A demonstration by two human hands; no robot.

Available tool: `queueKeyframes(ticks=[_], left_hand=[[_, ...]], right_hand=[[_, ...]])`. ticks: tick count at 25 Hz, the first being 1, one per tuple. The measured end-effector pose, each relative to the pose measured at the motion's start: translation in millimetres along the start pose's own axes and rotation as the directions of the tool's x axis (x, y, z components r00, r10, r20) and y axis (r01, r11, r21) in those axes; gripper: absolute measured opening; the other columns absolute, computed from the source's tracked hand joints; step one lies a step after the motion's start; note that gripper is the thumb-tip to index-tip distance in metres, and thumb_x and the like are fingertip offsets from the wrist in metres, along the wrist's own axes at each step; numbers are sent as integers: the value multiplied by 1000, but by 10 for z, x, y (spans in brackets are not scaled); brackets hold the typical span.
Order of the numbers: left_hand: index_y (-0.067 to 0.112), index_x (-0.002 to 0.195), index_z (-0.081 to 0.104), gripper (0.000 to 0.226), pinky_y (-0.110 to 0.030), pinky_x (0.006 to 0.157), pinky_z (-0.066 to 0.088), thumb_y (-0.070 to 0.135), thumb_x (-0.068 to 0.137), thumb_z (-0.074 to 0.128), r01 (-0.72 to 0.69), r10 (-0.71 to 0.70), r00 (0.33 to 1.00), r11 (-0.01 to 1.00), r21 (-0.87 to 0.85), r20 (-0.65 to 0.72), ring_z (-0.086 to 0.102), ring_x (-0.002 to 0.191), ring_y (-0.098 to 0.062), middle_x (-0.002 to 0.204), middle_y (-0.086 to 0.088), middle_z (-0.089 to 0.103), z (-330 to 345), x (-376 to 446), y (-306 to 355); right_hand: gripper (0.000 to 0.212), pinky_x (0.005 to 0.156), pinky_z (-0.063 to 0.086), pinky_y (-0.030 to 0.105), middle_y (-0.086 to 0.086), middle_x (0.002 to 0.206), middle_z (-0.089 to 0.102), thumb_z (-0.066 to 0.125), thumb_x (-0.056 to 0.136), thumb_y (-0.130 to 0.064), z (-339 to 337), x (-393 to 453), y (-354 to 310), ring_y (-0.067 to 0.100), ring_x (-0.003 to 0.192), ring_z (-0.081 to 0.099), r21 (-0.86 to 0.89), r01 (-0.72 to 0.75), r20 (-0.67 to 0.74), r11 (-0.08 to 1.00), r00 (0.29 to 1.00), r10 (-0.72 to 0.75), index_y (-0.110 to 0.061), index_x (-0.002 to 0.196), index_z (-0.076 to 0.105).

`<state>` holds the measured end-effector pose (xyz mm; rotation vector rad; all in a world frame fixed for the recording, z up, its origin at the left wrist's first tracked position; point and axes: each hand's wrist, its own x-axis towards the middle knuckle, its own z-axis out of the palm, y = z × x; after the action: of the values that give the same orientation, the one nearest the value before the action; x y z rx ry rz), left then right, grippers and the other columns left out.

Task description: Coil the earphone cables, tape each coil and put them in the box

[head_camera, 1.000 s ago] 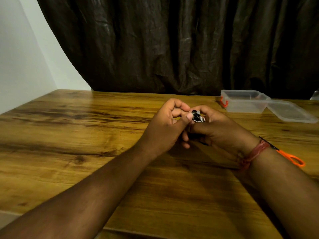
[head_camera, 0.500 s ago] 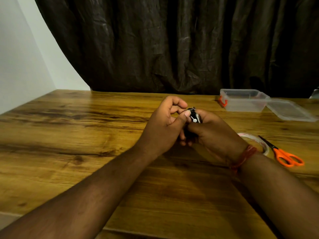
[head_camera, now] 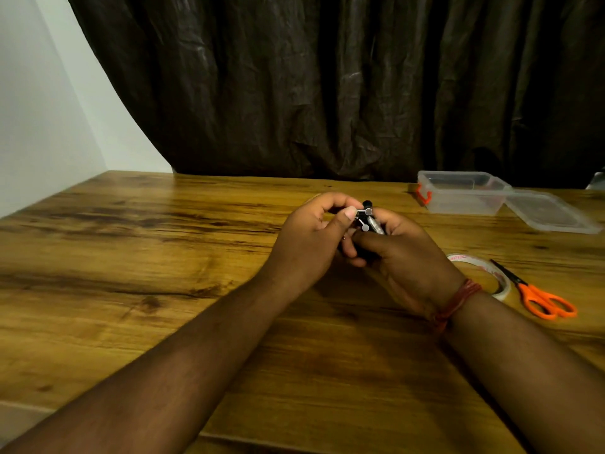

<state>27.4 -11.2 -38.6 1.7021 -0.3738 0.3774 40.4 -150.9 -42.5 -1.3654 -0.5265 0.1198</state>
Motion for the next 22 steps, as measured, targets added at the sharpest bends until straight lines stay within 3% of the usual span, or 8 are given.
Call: queueKeyframes(ticks=[2,7,10,12,14,15,18,22], left_hand=[[20,103,67,13,-36,59,59,19,100,54,12,-12,1000,1000,15,4,68,64,-15,81,-1,61,-7,3,-15],[22,102,67,13,-35,58,60,20,99,54,12,-12,1000,1000,-24,-6,66,67,-10,104,-15,61,-1,-9,5],[19,102,65,13,-31,53,58,17,100,53,50,-42,998,990,-136,55,62,57,-9,91,-7,63,2,-24,47],[19,101,64,13,-33,52,58,17,100,52,60,-50,996,990,-124,78,60,54,-8,85,-2,64,-16,-35,65],[17,101,64,12,-35,51,58,17,101,52,53,-42,993,994,-99,111,58,53,-7,85,1,63,-24,-54,58],[15,102,63,12,-35,50,58,17,101,52,50,-39,991,995,-84,131,57,53,-7,87,0,61,-25,-63,53],[14,104,63,12,-35,50,58,17,100,52,16,-17,985,1000,7,169,57,54,-8,100,-9,54,-15,-70,35],[16,100,64,11,-36,48,58,14,100,52,-65,46,978,994,86,202,58,53,-10,107,-4,50,-14,-81,30]], right_hand=[[20,53,42,24,16,67,54,46,92,8,1,-1,11,19,60,52,40,-13,3,999,1000,13,15,109,51],[20,52,42,25,18,69,54,45,86,12,-6,1,-44,22,61,51,140,-85,38,987,996,81,15,104,54],[28,56,46,30,23,74,57,48,78,2,-63,-29,-157,29,66,53,226,-125,102,966,989,104,11,104,54],[33,72,51,40,28,90,58,52,83,-13,-134,-23,-206,36,81,56,275,-160,77,948,986,144,8,108,55],[40,91,48,49,28,102,57,57,87,-27,-203,3,-220,37,92,57,272,-174,-51,946,980,195,8,108,58],[36,91,49,48,26,101,59,58,88,-25,-212,9,-219,35,91,59,231,-154,-114,961,976,184,6,105,60],[7,69,56,33,16,85,64,57,90,-4,-192,12,-202,24,76,64,135,-120,-200,983,969,146,-4,94,62],[11,67,57,31,14,83,64,59,86,0,-234,20,-223,23,76,63,171,-211,-170,962,956,240,-4,96,62]])
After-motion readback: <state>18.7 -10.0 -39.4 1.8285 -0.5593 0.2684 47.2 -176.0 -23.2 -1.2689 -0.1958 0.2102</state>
